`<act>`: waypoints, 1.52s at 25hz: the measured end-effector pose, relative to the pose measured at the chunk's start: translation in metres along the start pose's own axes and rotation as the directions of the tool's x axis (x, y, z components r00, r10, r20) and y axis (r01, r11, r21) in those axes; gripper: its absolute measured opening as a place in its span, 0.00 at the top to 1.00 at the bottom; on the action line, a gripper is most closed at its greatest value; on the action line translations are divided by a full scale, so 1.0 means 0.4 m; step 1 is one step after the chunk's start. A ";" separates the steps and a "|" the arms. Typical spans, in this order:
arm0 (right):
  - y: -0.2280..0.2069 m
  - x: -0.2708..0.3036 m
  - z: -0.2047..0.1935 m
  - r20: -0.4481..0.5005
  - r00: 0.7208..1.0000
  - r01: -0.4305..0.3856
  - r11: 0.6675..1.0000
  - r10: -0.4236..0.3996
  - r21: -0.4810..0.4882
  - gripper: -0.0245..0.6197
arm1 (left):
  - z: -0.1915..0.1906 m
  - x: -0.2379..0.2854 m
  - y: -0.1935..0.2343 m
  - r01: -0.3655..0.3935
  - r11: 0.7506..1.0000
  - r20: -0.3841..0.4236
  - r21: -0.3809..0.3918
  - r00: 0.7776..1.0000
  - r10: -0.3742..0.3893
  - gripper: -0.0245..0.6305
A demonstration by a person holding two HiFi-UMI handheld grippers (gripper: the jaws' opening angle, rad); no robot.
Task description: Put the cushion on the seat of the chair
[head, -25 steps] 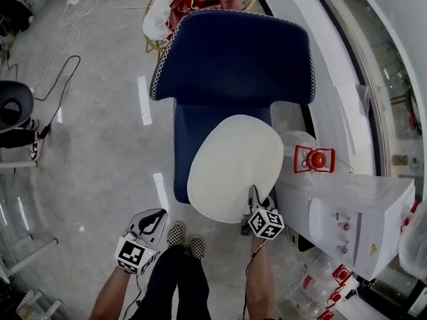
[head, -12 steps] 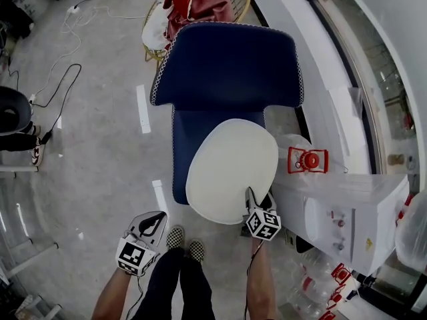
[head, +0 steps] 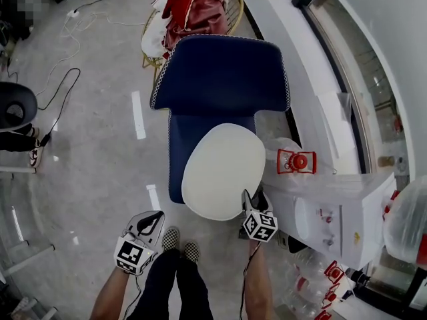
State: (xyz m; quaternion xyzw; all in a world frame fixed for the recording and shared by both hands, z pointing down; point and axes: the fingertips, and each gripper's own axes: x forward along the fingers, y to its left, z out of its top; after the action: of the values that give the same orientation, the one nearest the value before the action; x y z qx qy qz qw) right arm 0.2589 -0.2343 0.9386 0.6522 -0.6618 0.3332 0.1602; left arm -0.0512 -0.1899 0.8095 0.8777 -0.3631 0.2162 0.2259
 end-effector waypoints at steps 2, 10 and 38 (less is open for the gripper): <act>0.025 -0.028 0.028 0.010 1.000 -0.019 1.000 0.019 -0.011 0.55 | 0.027 -0.015 -0.014 0.000 1.000 0.015 -0.004 1.000 0.000 0.93; 0.158 -0.152 0.120 0.039 0.995 -0.090 0.993 0.093 -0.073 0.55 | 0.139 -0.078 -0.061 -0.003 1.000 0.071 0.028 0.997 0.001 0.93; 0.547 -0.878 0.523 0.321 0.899 -0.212 0.937 0.299 -0.278 0.76 | 0.556 -0.452 -0.366 0.043 0.992 0.256 0.118 0.964 -0.072 0.93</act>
State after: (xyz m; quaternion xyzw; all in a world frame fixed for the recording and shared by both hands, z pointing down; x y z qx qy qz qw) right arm 0.1275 -0.1206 0.5085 0.5850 -0.7948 0.1462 0.0680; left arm -0.0118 -0.1225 0.4971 0.9198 -0.3514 0.1125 0.1334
